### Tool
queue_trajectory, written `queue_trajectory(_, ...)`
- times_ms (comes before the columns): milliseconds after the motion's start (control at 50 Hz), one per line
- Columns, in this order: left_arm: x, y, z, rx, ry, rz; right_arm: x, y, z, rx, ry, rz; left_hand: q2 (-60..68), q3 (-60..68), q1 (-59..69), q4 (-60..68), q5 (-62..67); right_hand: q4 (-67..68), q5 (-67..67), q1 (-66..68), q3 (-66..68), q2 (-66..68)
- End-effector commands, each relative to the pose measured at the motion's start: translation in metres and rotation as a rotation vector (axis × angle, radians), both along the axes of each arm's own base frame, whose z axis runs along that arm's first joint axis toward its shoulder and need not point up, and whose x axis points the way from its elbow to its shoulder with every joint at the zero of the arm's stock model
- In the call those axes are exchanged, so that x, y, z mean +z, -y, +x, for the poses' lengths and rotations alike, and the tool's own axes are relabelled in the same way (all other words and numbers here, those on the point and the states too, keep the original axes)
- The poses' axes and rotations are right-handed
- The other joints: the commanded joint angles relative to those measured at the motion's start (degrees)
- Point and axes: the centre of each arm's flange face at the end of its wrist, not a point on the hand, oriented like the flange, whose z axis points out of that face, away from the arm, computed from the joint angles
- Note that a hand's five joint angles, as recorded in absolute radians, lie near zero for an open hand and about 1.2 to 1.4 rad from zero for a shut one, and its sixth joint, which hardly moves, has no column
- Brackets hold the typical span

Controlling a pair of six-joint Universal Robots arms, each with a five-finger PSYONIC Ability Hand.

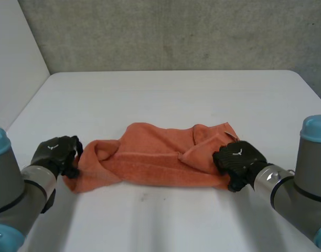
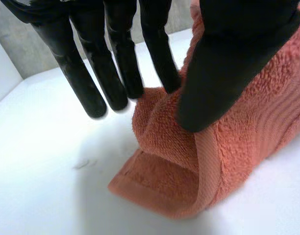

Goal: Fold the laundry

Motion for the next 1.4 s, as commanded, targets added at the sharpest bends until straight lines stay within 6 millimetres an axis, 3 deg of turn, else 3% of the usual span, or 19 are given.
queue_trajectory(20, 0.027, -0.009, -0.005, -0.048, -0.006, 0.006, 0.037, 0.004, 0.001, -0.022, 0.086, -0.088, -27.46, -27.51, -28.27, -27.46, -27.71, -6.35, -7.27, 0.08, -6.25, -6.31)
queue_trajectory(60, 0.050, -0.008, -0.008, -0.070, -0.030, -0.058, 0.045, 0.007, 0.003, -0.038, 0.127, -0.097, -28.30, -28.35, -29.11, -28.29, -28.55, -7.04, -7.95, -0.60, -6.93, -6.99)
queue_trajectory(180, 0.079, 0.001, -0.012, -0.073, -0.061, -0.162, 0.072, 0.023, 0.010, -0.068, 0.242, -0.138, -27.97, -28.02, -28.78, -27.96, -28.22, -8.89, -9.81, -2.46, -8.79, -8.85)
queue_trajectory(220, 0.098, 0.007, -0.017, -0.082, -0.085, -0.225, 0.078, 0.027, 0.012, -0.062, 0.252, -0.160, -27.64, -27.68, -28.44, -27.63, -27.88, -8.56, -9.47, -2.13, -8.46, -8.52)
queue_trajectory(320, 0.118, 0.002, -0.039, -0.151, -0.122, -0.280, 0.076, 0.046, 0.022, -0.055, 0.250, -0.165, -25.96, -26.01, -26.77, -25.95, -26.21, -8.39, -9.30, -1.96, -8.29, -8.35)
queue_trajectory(400, 0.110, -0.003, -0.061, -0.217, -0.124, -0.247, 0.059, 0.061, 0.030, -0.043, 0.208, -0.134, -24.61, -24.65, -25.41, -24.60, -24.86, -8.72, -9.64, -2.29, -8.62, -8.68)
queue_trajectory(440, 0.094, -0.009, -0.083, -0.269, -0.100, -0.173, 0.046, 0.069, 0.034, -0.020, 0.143, -0.107, -22.92, -22.97, -23.73, -22.91, -23.17, -12.90, -13.81, -6.47, -12.80, -12.86)
queue_trajectory(460, 0.093, -0.009, -0.084, -0.269, -0.100, -0.173, 0.046, 0.070, 0.034, -0.020, 0.143, -0.107, -22.92, -22.97, -23.73, -22.91, -23.17, -12.93, -13.84, -6.50, -12.83, -12.89)
queue_trajectory(500, 0.073, -0.009, -0.094, -0.254, -0.049, -0.098, 0.033, 0.075, 0.039, 0.010, 0.073, -0.092, -23.09, -23.14, -23.90, -23.08, -23.34, -15.95, -16.86, -9.52, -15.85, -15.91)
queue_trajectory(660, 0.034, 0.008, -0.104, -0.173, 0.035, -0.031, 0.015, 0.078, 0.045, 0.062, 0.010, -0.083, -24.44, -24.48, -25.24, -24.43, -24.69, -15.79, -16.70, -9.36, -15.69, -15.75)
queue_trajectory(760, 0.020, 0.015, -0.109, -0.166, 0.052, -0.011, 0.004, 0.081, 0.046, 0.069, -0.001, -0.064, -23.77, -23.81, -24.57, -23.76, -24.02, -16.79, -17.70, -10.36, -16.69, -16.75)
queue_trajectory(1040, -0.010, 0.019, -0.092, -0.083, 0.145, 0.058, -0.013, 0.086, 0.051, 0.092, -0.002, -0.031, -23.26, -23.31, -24.07, -23.25, -23.51, -21.00, -21.92, -14.57, -20.90, -20.96)
queue_trajectory(1180, -0.009, 0.031, -0.072, -0.034, 0.199, 0.059, -0.017, 0.089, 0.054, 0.105, 0.003, -0.024, -20.57, -20.61, -21.37, -20.56, -20.82, -18.14, -19.06, -11.71, -18.04, -18.10)
queue_trajectory(1220, -0.006, 0.033, -0.067, -0.019, 0.216, 0.053, -0.018, 0.090, 0.055, 0.108, 0.004, -0.022, -15.69, -15.74, -16.50, -15.68, -15.94, -9.28, -10.20, -2.85, -9.18, -9.24)
queue_trajectory(1260, 0.002, 0.034, -0.058, 0.007, 0.232, 0.034, -0.020, 0.090, 0.055, 0.108, 0.003, -0.018, 0.88, 0.84, 0.08, 0.89, 0.63, -5.07, -5.98, 1.37, -4.96, -5.02)
queue_trajectory(1400, 0.008, 0.039, -0.044, 0.049, 0.237, 0.037, -0.022, 0.091, 0.055, 0.110, -0.002, 0.006, 2.48, 2.43, 1.67, 2.49, 2.23, 2.38, 1.46, 8.81, 2.48, 2.42)
